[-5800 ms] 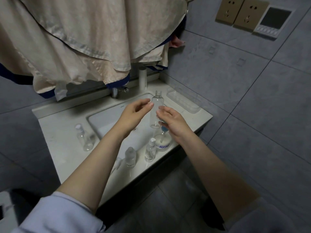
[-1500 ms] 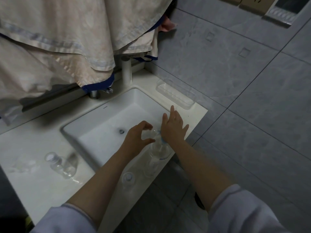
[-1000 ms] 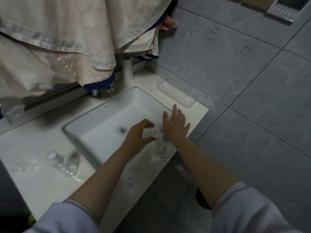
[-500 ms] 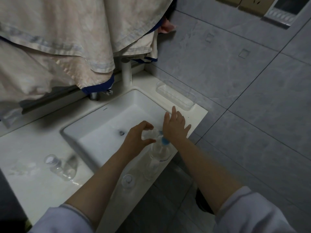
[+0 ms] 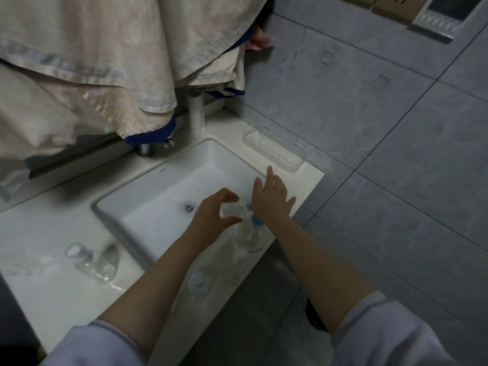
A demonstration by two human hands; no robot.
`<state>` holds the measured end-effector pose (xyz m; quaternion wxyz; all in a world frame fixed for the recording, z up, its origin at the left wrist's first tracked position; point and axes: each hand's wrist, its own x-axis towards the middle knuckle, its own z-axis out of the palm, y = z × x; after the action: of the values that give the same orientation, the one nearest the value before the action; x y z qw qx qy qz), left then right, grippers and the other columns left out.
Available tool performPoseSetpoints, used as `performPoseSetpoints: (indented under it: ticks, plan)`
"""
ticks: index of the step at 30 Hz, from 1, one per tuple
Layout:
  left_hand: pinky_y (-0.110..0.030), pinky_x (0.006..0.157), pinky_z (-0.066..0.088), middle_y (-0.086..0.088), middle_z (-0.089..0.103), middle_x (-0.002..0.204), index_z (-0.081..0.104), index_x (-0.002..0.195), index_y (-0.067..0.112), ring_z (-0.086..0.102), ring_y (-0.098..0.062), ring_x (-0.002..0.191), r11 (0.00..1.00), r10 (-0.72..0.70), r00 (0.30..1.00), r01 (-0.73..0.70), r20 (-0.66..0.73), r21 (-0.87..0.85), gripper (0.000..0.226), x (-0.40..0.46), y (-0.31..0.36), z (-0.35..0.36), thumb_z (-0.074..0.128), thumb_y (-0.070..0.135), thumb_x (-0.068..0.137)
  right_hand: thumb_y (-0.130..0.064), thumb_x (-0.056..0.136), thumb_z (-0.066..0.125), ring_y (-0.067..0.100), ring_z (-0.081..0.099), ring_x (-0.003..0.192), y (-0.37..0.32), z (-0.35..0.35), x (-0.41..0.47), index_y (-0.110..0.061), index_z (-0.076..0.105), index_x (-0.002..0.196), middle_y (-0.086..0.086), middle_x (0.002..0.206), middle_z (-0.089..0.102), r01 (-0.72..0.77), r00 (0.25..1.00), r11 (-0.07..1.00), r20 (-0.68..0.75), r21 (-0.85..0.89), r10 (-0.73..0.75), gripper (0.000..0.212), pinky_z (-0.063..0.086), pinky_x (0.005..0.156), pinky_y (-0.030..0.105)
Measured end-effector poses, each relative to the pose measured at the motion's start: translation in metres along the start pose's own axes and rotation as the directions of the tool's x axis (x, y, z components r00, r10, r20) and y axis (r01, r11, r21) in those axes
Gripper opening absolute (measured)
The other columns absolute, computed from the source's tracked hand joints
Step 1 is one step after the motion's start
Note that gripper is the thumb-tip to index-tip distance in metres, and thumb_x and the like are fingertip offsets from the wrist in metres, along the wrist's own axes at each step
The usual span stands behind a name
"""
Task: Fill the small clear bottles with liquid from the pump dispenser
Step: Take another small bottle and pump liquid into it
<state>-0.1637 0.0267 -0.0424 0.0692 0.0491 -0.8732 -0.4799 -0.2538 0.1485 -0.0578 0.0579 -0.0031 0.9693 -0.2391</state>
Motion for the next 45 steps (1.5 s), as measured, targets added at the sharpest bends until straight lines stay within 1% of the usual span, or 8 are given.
performPoseSetpoints:
  ticks: [2, 7, 11, 16, 27, 31, 38, 45]
  plan:
    - [-0.024, 0.091, 0.044, -0.017, 0.061, 0.114, 0.055, 0.114, -0.004, 0.058, -0.011, 0.093, 1.000, 0.004, 1.000, -0.004, 0.007, -0.015, 0.045, -0.001, 0.004, 0.001, 0.074, 0.008, 0.074, -0.049, 0.099, 0.010, 0.026, 0.004, 0.146, 0.001, 0.002, -0.002, -0.031, -0.006, 0.151, 0.004, 0.159, 0.007, -0.001, 1.000, 1.000, -0.008, -0.020, 0.001, 0.057, -0.006, 0.113, 0.056]
    - [-0.030, 0.096, 0.045, -0.017, 0.061, 0.113, 0.056, 0.112, -0.002, 0.058, -0.026, 0.106, 1.000, 0.006, 1.000, -0.006, 0.019, 0.024, 0.047, -0.002, 0.007, 0.000, 0.076, 0.013, 0.073, -0.048, 0.100, 0.011, 0.025, 0.005, 0.146, 0.001, 0.006, -0.004, -0.030, -0.006, 0.151, 0.004, 0.159, 0.009, 0.016, 1.000, 0.999, -0.012, -0.045, -0.017, 0.057, -0.005, 0.114, 0.057]
    - [-0.025, 0.093, 0.042, -0.017, 0.059, 0.118, 0.054, 0.117, 0.001, 0.056, -0.026, 0.109, 0.998, -0.052, 0.996, 0.055, 0.075, -0.029, 0.056, -0.001, 0.008, -0.002, 0.066, 0.036, 0.075, -0.050, 0.100, 0.012, 0.026, 0.005, 0.146, -0.001, -0.003, -0.001, -0.030, -0.005, 0.151, 0.003, 0.160, 0.006, 0.011, 1.000, 1.000, 0.006, -0.009, -0.011, 0.058, -0.004, 0.113, 0.056]
    - [-0.031, 0.093, 0.047, -0.014, 0.063, 0.110, 0.058, 0.110, 0.002, 0.060, -0.024, 0.103, 1.000, 0.006, 1.000, -0.006, 0.027, 0.016, 0.044, -0.001, 0.003, -0.002, 0.077, 0.014, 0.072, -0.047, 0.100, 0.014, 0.026, 0.008, 0.146, 0.000, 0.000, -0.005, -0.030, -0.003, 0.151, 0.003, 0.159, 0.010, 0.002, 1.000, 1.000, -0.018, 0.000, -0.002, 0.056, -0.003, 0.114, 0.057]
    - [-0.022, 0.091, 0.042, -0.005, 0.061, 0.115, 0.055, 0.115, 0.013, 0.056, -0.018, 0.107, 0.999, -0.020, 1.000, 0.021, 0.024, -0.033, 0.044, -0.003, 0.001, -0.002, 0.073, 0.020, 0.076, -0.049, 0.099, 0.015, 0.027, -0.003, 0.147, -0.002, -0.005, -0.002, -0.029, -0.002, 0.152, 0.002, 0.160, 0.005, 0.083, 0.988, 0.992, -0.124, -0.098, -0.095, 0.059, -0.008, 0.114, 0.052]
    - [-0.013, 0.087, 0.038, -0.010, 0.063, 0.110, 0.057, 0.110, 0.003, 0.059, -0.019, 0.103, 0.999, 0.032, 0.999, -0.032, 0.004, 0.008, 0.044, -0.006, -0.001, 0.000, 0.077, 0.016, 0.073, -0.057, 0.096, 0.009, 0.027, -0.004, 0.147, 0.000, 0.007, -0.002, -0.032, -0.004, 0.151, 0.002, 0.160, 0.004, 0.024, 0.996, 0.998, -0.084, -0.064, -0.029, 0.061, -0.011, 0.113, 0.053]
    - [-0.025, 0.095, 0.042, -0.013, 0.059, 0.118, 0.054, 0.118, 0.003, 0.056, -0.019, 0.107, 1.000, -0.020, 0.999, 0.020, 0.032, -0.006, 0.043, -0.004, 0.003, 0.000, 0.070, 0.014, 0.080, -0.063, 0.092, 0.005, 0.027, -0.002, 0.147, 0.001, 0.008, 0.002, -0.032, -0.004, 0.151, 0.001, 0.160, 0.003, 0.020, 0.998, 0.999, -0.067, -0.035, -0.022, 0.067, -0.009, 0.113, 0.053]
    - [-0.019, 0.090, 0.041, -0.015, 0.062, 0.112, 0.057, 0.112, -0.002, 0.059, -0.023, 0.105, 1.000, 0.006, 1.000, -0.006, 0.001, -0.022, 0.043, -0.006, 0.001, 0.002, 0.074, 0.012, 0.075, -0.061, 0.094, 0.005, 0.027, -0.001, 0.147, 0.004, 0.012, 0.000, -0.033, -0.004, 0.151, 0.002, 0.160, 0.005, 0.040, 0.996, 0.997, -0.083, -0.061, -0.045, 0.064, -0.011, 0.112, 0.053]
